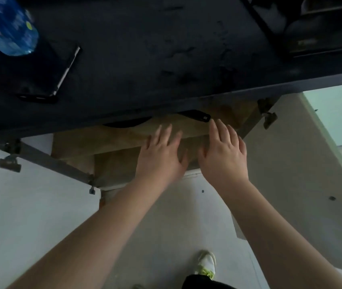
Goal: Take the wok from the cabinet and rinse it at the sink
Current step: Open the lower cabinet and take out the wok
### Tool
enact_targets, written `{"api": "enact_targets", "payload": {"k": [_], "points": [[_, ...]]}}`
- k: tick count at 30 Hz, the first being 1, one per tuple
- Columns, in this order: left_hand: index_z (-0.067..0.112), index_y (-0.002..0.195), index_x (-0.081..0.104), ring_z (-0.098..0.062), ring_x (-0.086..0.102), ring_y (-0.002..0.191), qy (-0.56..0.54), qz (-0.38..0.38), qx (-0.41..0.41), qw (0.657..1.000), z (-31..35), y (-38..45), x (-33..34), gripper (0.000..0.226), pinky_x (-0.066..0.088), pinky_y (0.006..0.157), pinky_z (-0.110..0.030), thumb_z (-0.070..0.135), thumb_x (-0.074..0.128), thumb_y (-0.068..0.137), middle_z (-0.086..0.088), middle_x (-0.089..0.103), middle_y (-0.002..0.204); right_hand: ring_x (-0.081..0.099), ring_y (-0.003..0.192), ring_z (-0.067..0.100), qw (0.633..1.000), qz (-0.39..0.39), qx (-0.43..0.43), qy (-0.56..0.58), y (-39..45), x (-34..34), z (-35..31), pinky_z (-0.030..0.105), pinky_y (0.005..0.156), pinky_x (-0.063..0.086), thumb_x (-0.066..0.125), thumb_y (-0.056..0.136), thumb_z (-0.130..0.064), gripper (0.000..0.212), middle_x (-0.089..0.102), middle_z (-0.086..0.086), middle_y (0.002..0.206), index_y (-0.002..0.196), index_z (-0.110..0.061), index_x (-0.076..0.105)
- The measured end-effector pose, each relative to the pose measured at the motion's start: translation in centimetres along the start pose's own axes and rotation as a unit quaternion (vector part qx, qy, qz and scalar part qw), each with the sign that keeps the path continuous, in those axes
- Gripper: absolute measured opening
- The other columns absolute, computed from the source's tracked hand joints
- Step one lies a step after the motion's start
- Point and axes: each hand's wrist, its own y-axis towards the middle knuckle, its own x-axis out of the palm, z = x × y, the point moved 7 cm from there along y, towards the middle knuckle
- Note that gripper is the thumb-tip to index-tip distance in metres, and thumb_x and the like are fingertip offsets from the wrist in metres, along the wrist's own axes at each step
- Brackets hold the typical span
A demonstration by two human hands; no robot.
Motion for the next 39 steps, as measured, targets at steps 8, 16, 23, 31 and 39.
{"api": "enact_targets", "payload": {"k": [8,16,23,31,39], "points": [[0.026,0.150,0.029,-0.024,0.017,0.147,0.038,0.102,0.051,0.993,-2.8,5.0,6.3,0.067,0.020,0.116,-0.043,0.054,0.022,0.090,-0.003,0.024,0.159,0.015,0.147,0.025,0.999,0.035,0.001,-0.020,4.9,7.4,1.7,0.045,0.118,0.012,0.032,0.097,-0.036,0.062,0.020,0.002,0.161,0.154,-0.022,0.012],[0.025,0.153,0.015,-0.021,0.011,0.148,0.018,0.144,0.057,0.988,-5.2,10.2,11.9,0.072,0.015,0.119,-0.041,0.052,0.037,0.091,-0.001,0.019,0.160,0.020,0.146,0.026,0.991,0.109,-0.053,-0.057,10.6,10.5,0.7,0.050,0.119,0.009,0.034,0.095,-0.040,0.060,0.028,0.002,0.157,0.151,-0.020,0.025],[0.023,0.152,0.025,-0.021,0.019,0.146,0.026,0.218,0.063,0.974,-5.6,11.9,14.0,0.067,0.013,0.119,-0.041,0.052,0.034,0.092,-0.004,0.026,0.158,0.032,0.139,0.030,0.985,0.125,-0.067,-0.094,15.0,12.0,0.9,0.052,0.116,0.016,0.027,0.101,-0.042,0.050,0.041,0.008,0.148,0.146,-0.021,0.035],[0.017,0.144,0.041,-0.020,0.038,0.134,-0.080,0.282,0.046,0.955,-5.2,12.7,15.7,0.061,0.033,0.107,-0.036,0.053,0.029,0.096,-0.003,0.042,0.148,0.052,0.115,0.029,0.978,0.169,-0.085,-0.085,14.3,12.5,0.9,0.045,0.092,0.041,0.031,0.102,-0.042,0.043,0.056,0.009,0.127,0.134,-0.019,0.048],[0.016,0.121,0.062,-0.018,0.064,0.099,-0.666,0.077,-0.150,0.727,-7.5,14.4,18.2,0.058,0.050,0.091,-0.035,0.061,0.037,0.094,-0.001,0.069,0.107,0.059,0.093,0.023,0.963,0.223,-0.136,-0.069,11.6,12.3,-0.6,0.036,0.074,0.043,0.035,0.100,-0.046,0.039,0.061,0.006,0.108,0.117,-0.017,0.056]]}}
